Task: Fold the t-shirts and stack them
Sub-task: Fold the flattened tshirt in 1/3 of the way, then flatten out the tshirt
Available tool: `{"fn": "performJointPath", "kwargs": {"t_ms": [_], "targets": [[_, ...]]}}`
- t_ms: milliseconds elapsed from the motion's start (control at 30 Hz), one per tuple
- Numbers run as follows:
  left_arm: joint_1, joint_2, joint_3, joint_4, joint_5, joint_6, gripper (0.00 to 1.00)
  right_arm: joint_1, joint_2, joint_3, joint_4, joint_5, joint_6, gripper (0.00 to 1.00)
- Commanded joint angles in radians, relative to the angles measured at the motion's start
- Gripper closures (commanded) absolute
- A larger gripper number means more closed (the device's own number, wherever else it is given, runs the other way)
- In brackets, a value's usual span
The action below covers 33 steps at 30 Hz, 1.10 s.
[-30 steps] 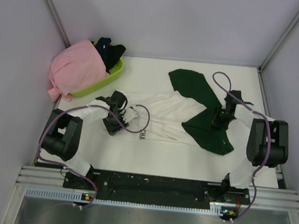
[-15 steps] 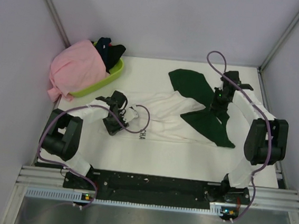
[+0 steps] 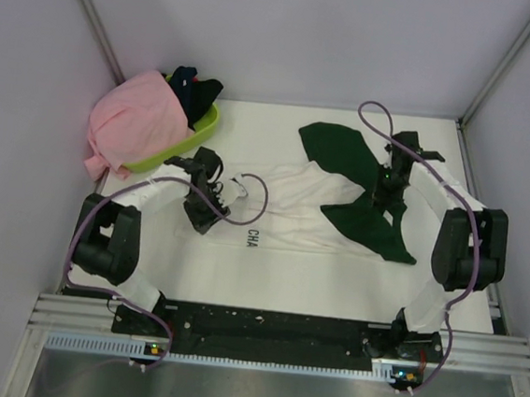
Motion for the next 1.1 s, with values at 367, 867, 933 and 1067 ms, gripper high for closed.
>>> {"fn": "performJointPath", "kwargs": {"t_ms": [367, 867, 933, 1067], "targets": [[0.005, 0.07, 0.138, 0.252, -0.042, 0.251, 0.48, 0.006, -0.134, -0.048, -0.031, -0.022, -0.018, 1.0], [0.017, 0.212, 0.144, 0.36, -0.207, 0.336, 0.62, -0.006, -0.168, -0.06, -0.036, 0.017, -0.027, 1.0], [0.034, 0.198, 0.162, 0.287, -0.166, 0.34, 0.59, -0.011, -0.172, -0.057, -0.037, 0.017, -0.029, 1.0], [0.075, 0.155, 0.198, 0.132, -0.012, 0.42, 0.52, -0.014, -0.168, -0.049, -0.039, 0.017, -0.035, 1.0]]}}
